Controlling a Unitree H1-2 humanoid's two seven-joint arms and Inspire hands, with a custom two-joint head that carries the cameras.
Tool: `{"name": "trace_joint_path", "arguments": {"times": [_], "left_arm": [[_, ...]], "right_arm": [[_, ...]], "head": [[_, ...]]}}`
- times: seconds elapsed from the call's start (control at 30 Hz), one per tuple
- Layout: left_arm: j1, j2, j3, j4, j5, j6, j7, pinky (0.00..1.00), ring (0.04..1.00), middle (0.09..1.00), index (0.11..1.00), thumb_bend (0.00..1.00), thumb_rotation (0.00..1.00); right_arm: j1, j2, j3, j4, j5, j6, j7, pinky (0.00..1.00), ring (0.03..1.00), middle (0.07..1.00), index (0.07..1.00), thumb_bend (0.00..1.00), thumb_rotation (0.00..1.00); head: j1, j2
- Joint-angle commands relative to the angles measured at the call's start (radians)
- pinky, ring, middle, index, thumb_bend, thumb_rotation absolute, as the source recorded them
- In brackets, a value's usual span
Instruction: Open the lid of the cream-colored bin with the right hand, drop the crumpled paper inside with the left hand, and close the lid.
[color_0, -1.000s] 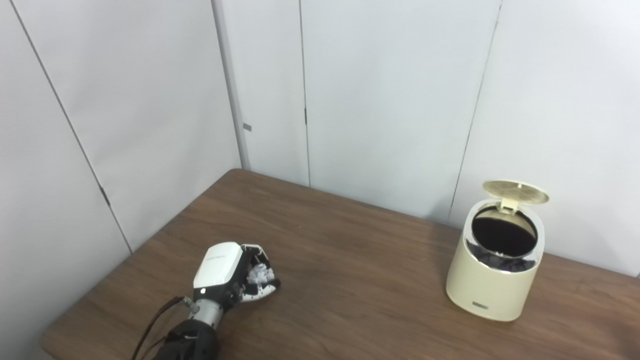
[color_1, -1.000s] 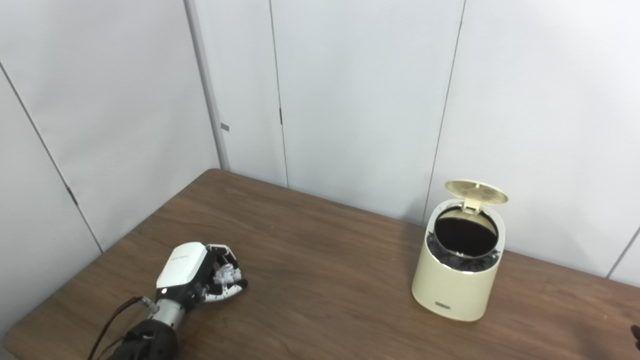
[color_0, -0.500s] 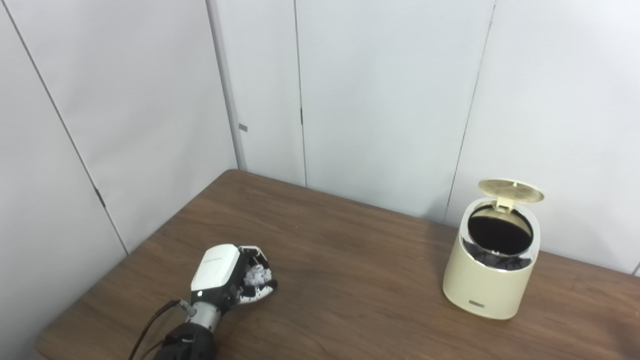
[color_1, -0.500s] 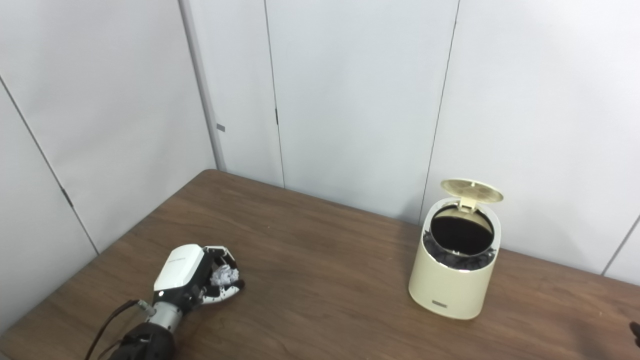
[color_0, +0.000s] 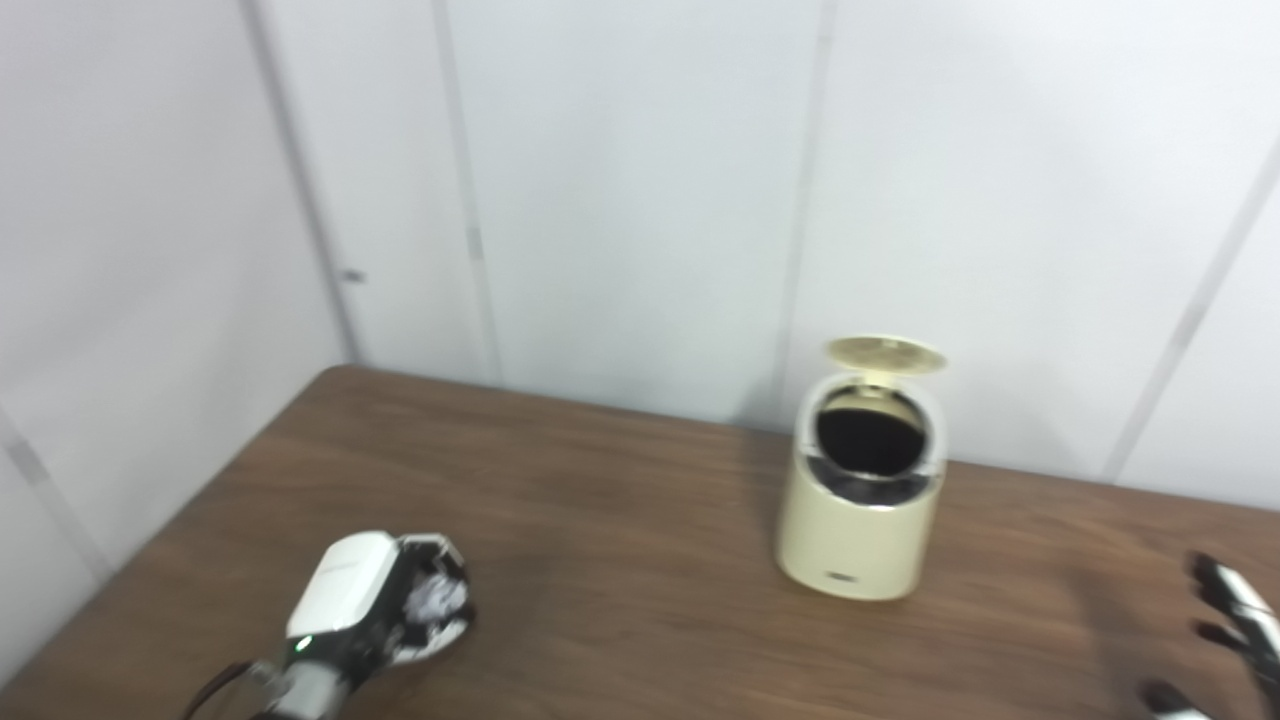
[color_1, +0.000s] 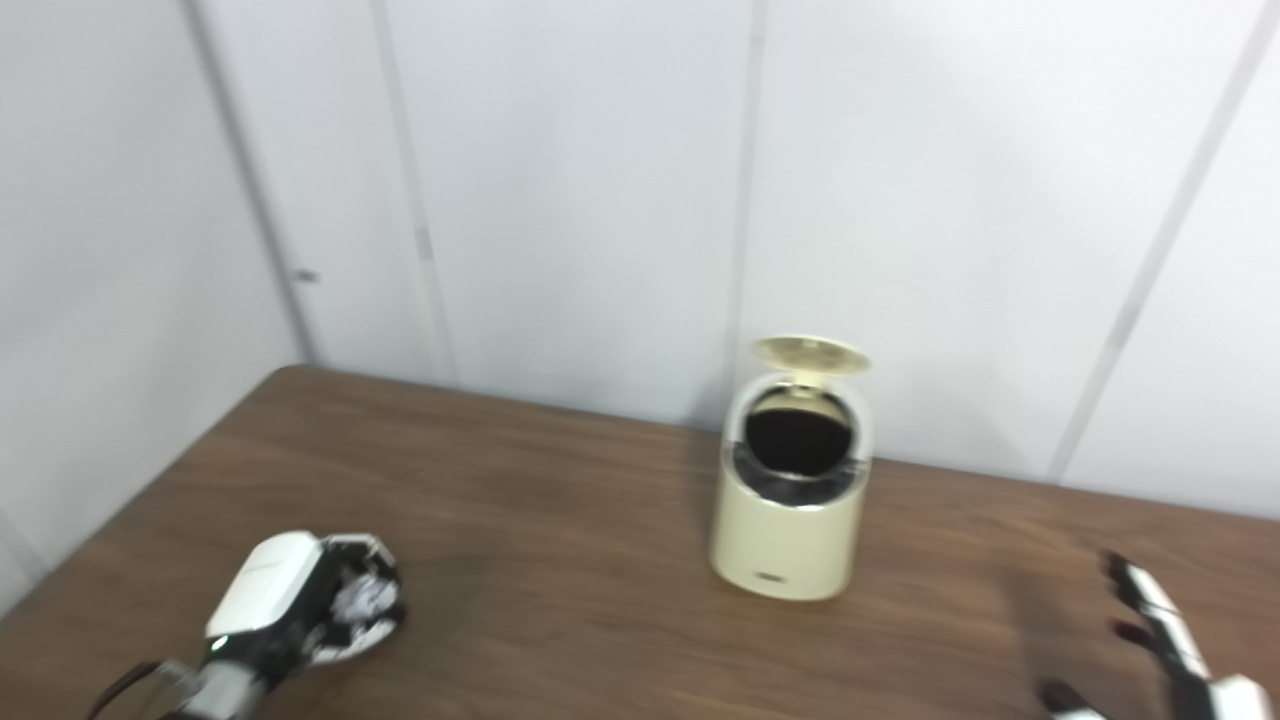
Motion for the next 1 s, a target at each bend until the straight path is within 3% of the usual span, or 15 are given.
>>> {"name": "trace_joint_path", "arguments": {"times": [0.0,0.3,0.67,0.97], "left_arm": [[-0.025,0.03,0.015,-0.05,-0.004,-0.034,-0.008,0.28,0.403,0.479,0.522,0.5,0.0],[-0.107,0.016,0.02,-0.146,-0.023,-0.098,-0.081,0.23,0.389,0.472,0.523,0.5,0.0],[-0.258,-0.094,-0.026,-0.256,-0.007,0.005,-0.212,0.21,0.386,0.471,0.523,0.5,0.0],[-0.338,-0.18,-0.063,-0.247,-0.004,0.018,-0.245,0.21,0.392,0.473,0.522,0.5,0.0]], "right_arm": [[0.028,0.052,0.024,-0.018,-0.013,0.003,-0.022,0.77,0.868,0.885,0.89,0.8,0.84],[0.045,0.114,0.056,-0.112,-0.048,0.092,-0.011,0.82,0.886,0.879,0.87,0.75,0.72],[0.051,0.138,0.072,-0.13,-0.047,0.134,-0.01,0.83,0.895,0.891,0.89,0.76,0.71],[0.048,0.146,0.081,-0.11,-0.055,0.121,-0.026,0.84,0.899,0.893,0.892,0.77,0.74]], "head": [[-0.028,0.006],[-0.095,0.01],[-0.117,0.009],[-0.143,0.007]]}}
